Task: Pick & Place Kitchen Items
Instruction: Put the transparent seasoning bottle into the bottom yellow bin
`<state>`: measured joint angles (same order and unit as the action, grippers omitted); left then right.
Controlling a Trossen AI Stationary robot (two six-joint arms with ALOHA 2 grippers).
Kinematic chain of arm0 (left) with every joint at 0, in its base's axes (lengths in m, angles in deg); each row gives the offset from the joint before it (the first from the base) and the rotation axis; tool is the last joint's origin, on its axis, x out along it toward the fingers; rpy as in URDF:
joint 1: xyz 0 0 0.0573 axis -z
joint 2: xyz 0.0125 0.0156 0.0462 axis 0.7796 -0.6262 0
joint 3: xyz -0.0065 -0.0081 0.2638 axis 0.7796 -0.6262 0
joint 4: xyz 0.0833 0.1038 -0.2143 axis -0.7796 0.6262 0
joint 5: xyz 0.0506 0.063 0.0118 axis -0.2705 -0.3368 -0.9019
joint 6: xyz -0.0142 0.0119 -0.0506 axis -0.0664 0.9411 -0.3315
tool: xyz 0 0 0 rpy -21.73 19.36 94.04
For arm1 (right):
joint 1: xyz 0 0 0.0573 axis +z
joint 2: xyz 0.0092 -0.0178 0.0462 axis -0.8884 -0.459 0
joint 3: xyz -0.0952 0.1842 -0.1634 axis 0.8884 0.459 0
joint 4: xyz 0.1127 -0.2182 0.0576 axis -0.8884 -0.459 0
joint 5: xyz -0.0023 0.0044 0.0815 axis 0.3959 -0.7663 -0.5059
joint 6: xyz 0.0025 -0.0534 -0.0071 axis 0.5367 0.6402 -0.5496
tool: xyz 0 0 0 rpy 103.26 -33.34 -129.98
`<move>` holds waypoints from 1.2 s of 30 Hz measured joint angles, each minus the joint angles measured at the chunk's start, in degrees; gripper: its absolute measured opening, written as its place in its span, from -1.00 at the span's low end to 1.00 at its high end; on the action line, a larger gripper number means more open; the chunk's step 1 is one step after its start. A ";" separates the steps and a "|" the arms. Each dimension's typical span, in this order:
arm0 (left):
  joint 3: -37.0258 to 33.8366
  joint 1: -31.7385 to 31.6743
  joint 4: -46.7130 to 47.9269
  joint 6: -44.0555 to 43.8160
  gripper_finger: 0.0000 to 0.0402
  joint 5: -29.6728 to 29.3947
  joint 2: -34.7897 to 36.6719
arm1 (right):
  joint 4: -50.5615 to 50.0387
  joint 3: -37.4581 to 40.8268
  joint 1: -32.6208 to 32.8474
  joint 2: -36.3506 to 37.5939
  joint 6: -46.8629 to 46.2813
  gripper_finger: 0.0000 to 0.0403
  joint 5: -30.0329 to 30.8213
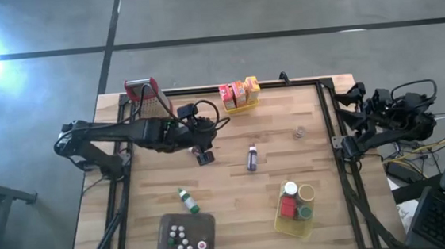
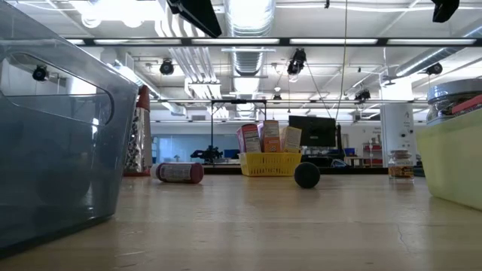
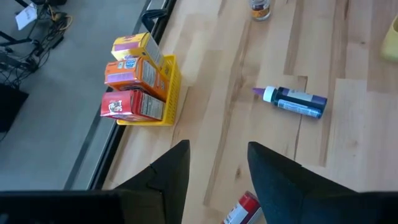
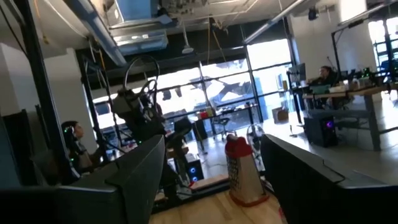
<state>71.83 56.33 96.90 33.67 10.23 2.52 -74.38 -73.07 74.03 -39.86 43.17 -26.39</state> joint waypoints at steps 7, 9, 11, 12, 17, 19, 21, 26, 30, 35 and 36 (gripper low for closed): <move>-0.01 0.00 0.01 -0.02 -0.17 -0.03 0.00 | -2.96 0.54 0.01 -1.72 -3.25 0.23 -1.47; 0.02 0.00 -0.01 -0.01 -0.17 -0.03 -0.01 | -4.11 0.54 0.00 -3.63 -4.31 0.22 2.76; 0.00 0.00 0.00 -0.01 -0.17 -0.02 -0.01 | -9.68 -0.44 0.00 -6.14 -5.78 0.22 8.99; 0.01 0.00 0.01 0.00 -0.17 -0.02 -0.01 | -13.79 -1.27 0.00 -7.74 -7.55 0.22 11.75; 0.02 0.00 0.00 -0.02 -0.17 -0.03 -0.02 | -34.61 -7.37 0.00 -16.15 -21.69 0.27 17.68; 0.02 0.00 -0.01 -0.02 -0.17 -0.03 -0.02 | -41.43 -9.86 0.00 -19.29 -26.85 0.29 17.95; 0.02 0.00 -0.01 -0.02 -0.16 -0.03 -0.02 | -47.25 -11.64 0.00 -22.47 -31.44 0.30 17.64; 0.02 0.00 0.00 -0.02 -0.16 -0.03 -0.02 | -55.19 -13.98 -0.04 -29.55 -38.51 0.27 14.67; 0.02 0.00 0.01 -0.02 -0.16 -0.03 -0.02 | -55.87 -14.10 -0.69 -34.15 -39.85 0.22 11.78; 0.02 0.00 0.00 -0.02 -0.16 -0.03 -0.02 | -55.85 -14.08 -3.02 -38.77 -39.30 0.23 8.71; 0.02 0.00 0.00 -0.02 -0.17 -0.03 -0.02 | -55.85 -14.08 -3.64 -39.74 -39.01 0.24 8.46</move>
<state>71.84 56.33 96.90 33.65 10.21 2.50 -130.23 -87.15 70.39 -79.60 4.16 -17.93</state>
